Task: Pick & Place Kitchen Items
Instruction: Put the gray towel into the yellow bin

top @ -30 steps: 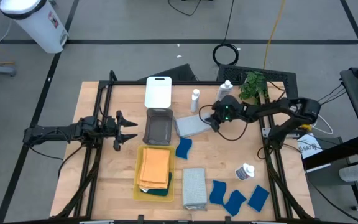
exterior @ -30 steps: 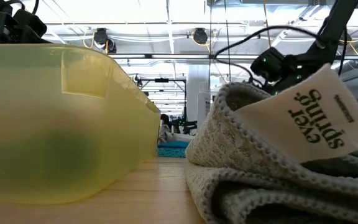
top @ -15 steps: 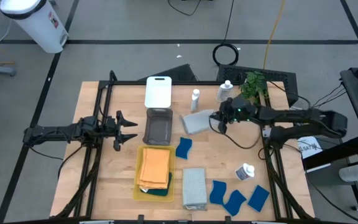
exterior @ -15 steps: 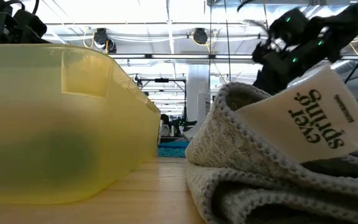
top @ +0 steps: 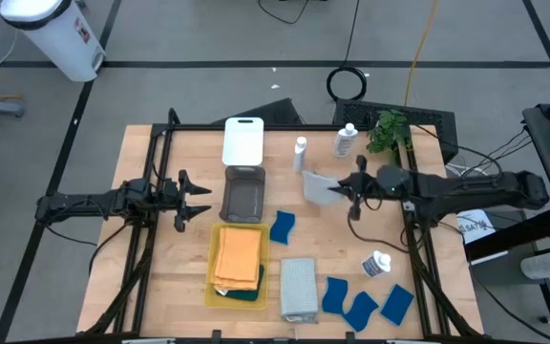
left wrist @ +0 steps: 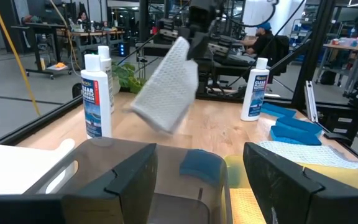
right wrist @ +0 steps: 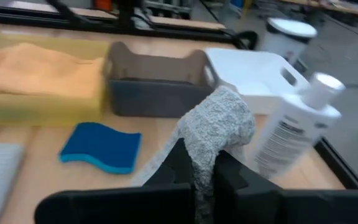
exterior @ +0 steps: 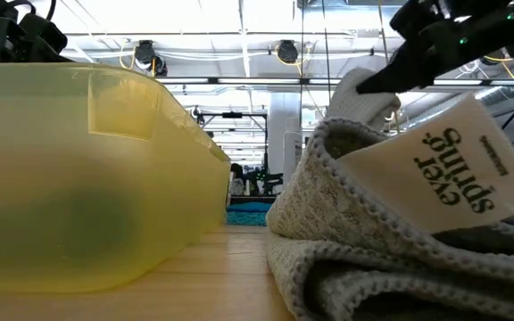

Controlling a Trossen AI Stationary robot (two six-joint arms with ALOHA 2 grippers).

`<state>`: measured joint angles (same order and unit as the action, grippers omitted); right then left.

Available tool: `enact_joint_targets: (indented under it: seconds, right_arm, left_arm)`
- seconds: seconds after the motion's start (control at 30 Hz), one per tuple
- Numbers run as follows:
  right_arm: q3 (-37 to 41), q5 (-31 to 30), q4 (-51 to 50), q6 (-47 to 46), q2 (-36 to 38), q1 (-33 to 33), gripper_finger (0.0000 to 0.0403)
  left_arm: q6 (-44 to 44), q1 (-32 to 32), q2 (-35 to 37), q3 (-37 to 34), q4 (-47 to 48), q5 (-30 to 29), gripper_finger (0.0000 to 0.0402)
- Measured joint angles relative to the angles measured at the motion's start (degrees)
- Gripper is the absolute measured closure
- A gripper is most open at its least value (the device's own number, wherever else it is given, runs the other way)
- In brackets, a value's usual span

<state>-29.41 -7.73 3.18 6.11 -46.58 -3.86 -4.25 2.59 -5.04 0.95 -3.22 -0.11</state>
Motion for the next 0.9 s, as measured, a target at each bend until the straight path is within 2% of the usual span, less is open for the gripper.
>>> enact_joint_targets:
  seconds: [0.1, 0.37, 0.9]
  right_arm:
    - [-0.1, 0.06, 0.05, -1.37, 0.54, 1.9, 0.0402]
    - [-4.76, 0.09, -5.17, -12.1, 0.8, 3.25, 0.0402]
    - [-4.74, 0.26, -4.74, -14.43, 0.78, 5.11, 0.0402]
  left_arm:
    - [0.0, 0.02, 0.0, 0.0, -0.02, -0.01, 0.0158]
    - [-0.02, 0.02, 0.0, 0.0, 0.0, -0.01, 0.0158]
    - [-0.02, 0.02, 0.0, 0.0, -0.02, -0.01, 0.0158]
